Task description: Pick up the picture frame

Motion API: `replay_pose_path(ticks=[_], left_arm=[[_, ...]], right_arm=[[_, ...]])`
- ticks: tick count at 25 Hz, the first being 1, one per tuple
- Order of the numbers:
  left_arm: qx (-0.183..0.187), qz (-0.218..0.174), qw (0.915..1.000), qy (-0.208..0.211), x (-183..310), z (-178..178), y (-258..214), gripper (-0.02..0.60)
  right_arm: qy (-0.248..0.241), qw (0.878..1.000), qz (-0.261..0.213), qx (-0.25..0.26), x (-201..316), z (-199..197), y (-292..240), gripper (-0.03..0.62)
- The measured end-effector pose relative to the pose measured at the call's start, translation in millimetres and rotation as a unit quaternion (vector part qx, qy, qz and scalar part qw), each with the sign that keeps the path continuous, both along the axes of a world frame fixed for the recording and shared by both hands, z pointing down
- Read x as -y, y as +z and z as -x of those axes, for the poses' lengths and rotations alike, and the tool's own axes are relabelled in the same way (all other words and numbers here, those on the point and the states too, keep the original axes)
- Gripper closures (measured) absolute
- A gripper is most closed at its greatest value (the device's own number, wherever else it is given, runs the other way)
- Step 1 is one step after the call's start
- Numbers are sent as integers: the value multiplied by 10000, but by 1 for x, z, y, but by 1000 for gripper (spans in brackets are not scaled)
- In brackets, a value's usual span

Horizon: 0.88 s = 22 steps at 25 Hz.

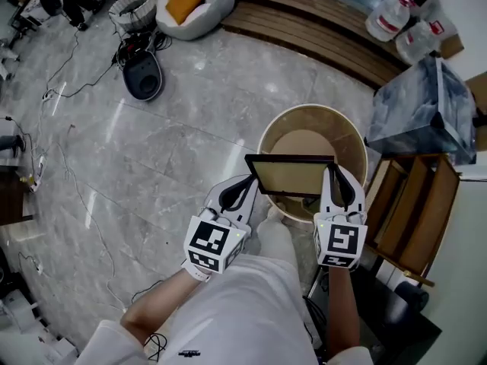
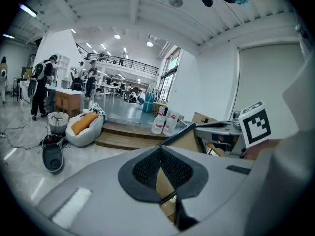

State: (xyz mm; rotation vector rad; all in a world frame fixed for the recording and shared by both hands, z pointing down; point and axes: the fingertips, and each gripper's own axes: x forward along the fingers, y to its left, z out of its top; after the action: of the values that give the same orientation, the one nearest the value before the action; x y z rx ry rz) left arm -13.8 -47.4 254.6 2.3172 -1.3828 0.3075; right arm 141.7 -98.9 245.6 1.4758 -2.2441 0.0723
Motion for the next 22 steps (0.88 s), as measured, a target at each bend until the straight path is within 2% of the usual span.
replay_pose_path(ticks=[4, 10, 15, 22], left_arm=[[-18, -251, 9996, 127, -14, -7, -30, 578], [-58, -603, 9980, 178, -30, 5, -64, 578], [-107, -745, 9968, 280, -40, 3, -77, 578], [-153, -724, 9963, 432, -49, -7, -77, 578]], right_arm=[[353, 9988, -286, 208, -25, -11, -39, 557], [741, 9943, -638, 434, -58, -18, -77, 557], [1053, 9895, -815, 570, -81, -28, -85, 556], [1275, 9868, -808, 583, -100, -36, -78, 557]])
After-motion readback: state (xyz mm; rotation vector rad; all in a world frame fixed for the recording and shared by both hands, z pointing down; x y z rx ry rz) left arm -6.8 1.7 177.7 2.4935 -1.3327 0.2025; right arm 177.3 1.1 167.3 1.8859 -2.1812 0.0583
